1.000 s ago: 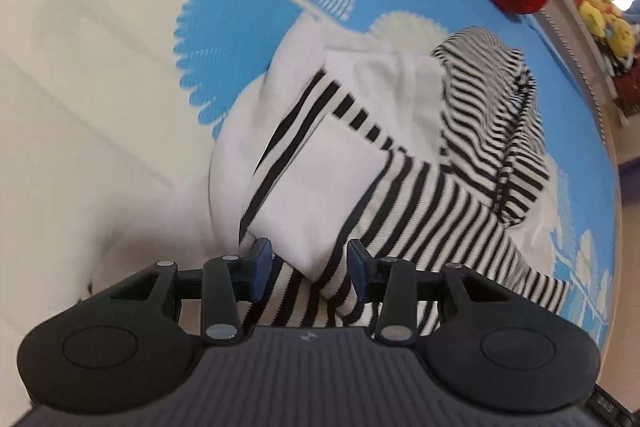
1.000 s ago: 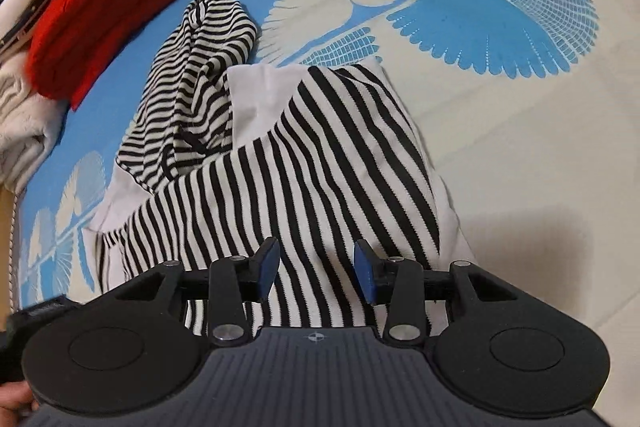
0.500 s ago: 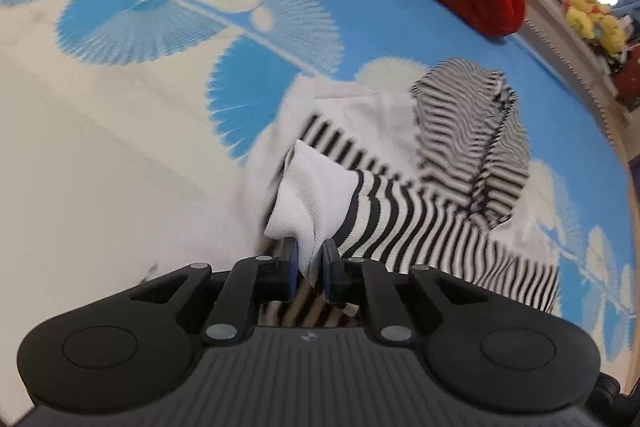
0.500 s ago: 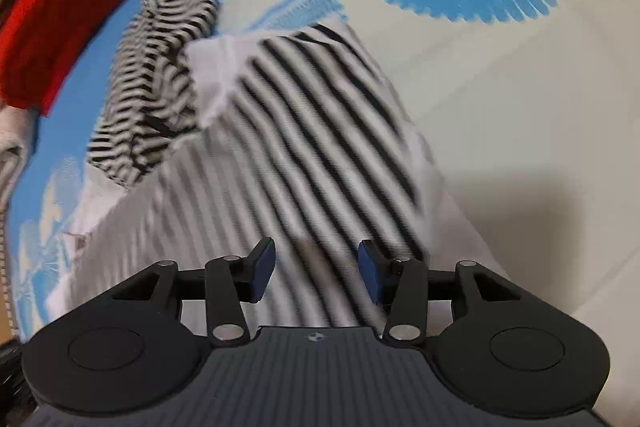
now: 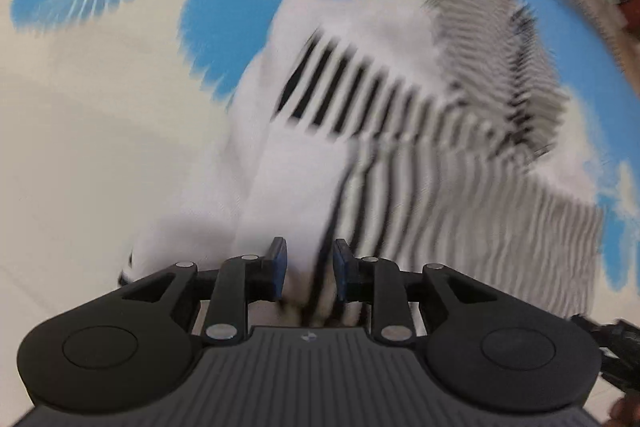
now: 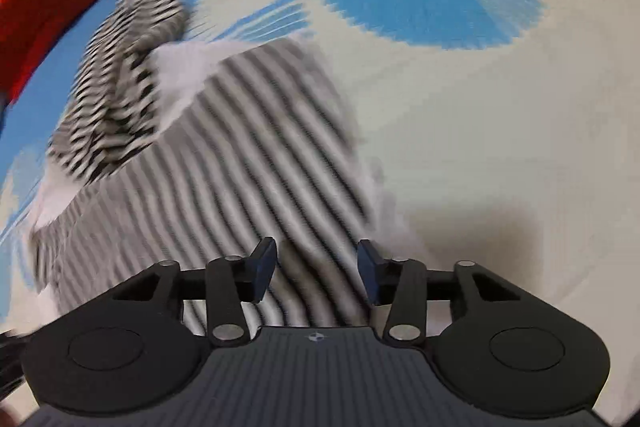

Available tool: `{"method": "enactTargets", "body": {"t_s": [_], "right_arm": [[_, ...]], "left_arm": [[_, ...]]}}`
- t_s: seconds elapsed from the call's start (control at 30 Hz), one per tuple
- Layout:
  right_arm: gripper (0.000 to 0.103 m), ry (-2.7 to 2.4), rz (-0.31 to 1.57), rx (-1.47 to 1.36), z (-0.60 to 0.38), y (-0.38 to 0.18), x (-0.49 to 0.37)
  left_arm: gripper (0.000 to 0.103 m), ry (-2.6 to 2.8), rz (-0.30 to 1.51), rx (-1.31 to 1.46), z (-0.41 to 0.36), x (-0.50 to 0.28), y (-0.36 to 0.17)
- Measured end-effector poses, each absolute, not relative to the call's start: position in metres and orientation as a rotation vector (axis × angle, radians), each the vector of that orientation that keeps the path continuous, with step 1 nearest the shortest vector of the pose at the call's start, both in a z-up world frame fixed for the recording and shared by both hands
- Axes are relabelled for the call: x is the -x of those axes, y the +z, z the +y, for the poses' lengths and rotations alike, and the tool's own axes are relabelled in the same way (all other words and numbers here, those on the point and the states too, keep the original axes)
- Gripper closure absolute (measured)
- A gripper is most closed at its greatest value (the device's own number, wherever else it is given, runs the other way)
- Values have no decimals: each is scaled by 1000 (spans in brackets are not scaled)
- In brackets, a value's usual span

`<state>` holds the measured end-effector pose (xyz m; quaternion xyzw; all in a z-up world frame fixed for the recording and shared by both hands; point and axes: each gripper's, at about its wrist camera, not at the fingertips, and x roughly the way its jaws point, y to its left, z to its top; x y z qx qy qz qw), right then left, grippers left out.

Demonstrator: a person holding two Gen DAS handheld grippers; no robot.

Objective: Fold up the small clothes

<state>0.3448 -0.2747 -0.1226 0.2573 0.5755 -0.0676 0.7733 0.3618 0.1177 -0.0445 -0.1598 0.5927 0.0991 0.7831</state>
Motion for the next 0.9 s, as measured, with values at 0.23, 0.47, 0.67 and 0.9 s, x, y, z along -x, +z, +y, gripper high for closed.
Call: {"method": "enactTargets", "body": {"t_s": [0.23,0.47,0.67,0.9], "right_arm": [[52,-114,1220,-512,-270,-115,-349],[52,-72,1126,-364,-269,-91,-353],[51,-65,1067,-261,-271,-75,-352],[51,-76,1049,-233,-282,-69,-347]], "left_arm": [[68,161,1171,251,97,-363,-24],[69,181,1191,180,85,-362,-30],[67,148,1017,84,52,-371,4],[49,94,889,5,21,-374,26]]}}
